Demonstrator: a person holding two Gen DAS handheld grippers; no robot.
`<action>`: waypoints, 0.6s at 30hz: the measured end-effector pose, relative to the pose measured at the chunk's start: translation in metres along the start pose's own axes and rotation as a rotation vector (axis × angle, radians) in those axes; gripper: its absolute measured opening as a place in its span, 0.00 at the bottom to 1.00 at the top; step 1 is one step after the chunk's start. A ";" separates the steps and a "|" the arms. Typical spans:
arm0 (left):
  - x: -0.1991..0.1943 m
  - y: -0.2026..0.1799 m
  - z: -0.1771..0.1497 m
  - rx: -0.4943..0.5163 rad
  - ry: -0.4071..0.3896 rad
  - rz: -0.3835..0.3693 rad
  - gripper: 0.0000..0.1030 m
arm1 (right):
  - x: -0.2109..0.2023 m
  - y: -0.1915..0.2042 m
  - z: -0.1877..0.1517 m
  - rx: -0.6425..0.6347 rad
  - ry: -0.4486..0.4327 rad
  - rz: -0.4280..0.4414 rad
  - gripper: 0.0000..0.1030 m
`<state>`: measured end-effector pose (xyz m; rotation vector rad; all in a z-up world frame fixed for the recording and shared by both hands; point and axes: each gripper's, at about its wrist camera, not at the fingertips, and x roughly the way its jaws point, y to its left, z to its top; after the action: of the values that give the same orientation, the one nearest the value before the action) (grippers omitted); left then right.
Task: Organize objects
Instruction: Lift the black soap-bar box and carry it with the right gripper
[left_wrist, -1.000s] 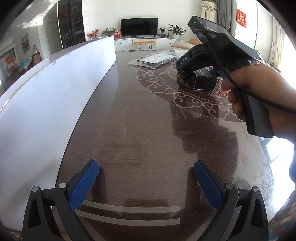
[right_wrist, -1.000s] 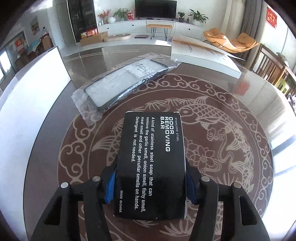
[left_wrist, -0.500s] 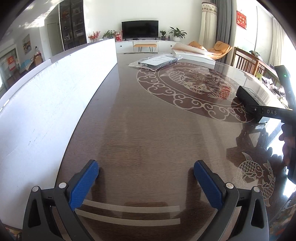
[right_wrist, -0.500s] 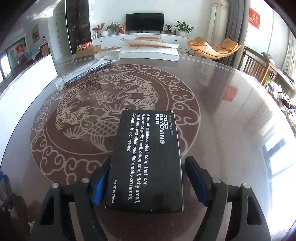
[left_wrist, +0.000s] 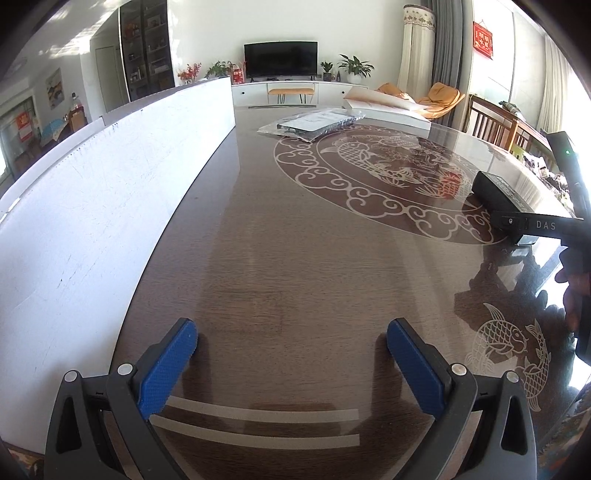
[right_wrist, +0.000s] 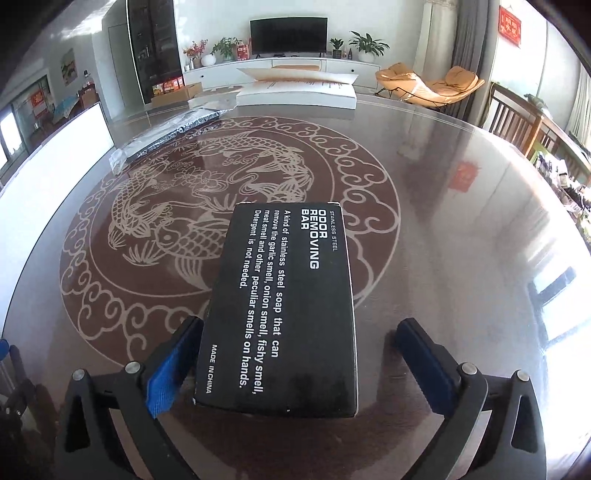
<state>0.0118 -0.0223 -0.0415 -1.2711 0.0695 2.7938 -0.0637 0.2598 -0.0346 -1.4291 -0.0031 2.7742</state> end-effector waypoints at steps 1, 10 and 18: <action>0.000 0.000 0.001 -0.006 0.007 0.000 1.00 | 0.000 0.000 0.000 0.000 0.000 0.000 1.00; -0.002 0.002 0.000 -0.049 0.054 0.037 1.00 | 0.000 0.000 0.000 0.000 0.000 0.000 1.00; -0.005 0.001 -0.004 -0.046 0.040 0.031 1.00 | 0.000 0.000 0.000 0.000 0.000 0.000 1.00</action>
<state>0.0181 -0.0236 -0.0402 -1.3483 0.0271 2.8113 -0.0638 0.2598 -0.0345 -1.4294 -0.0027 2.7739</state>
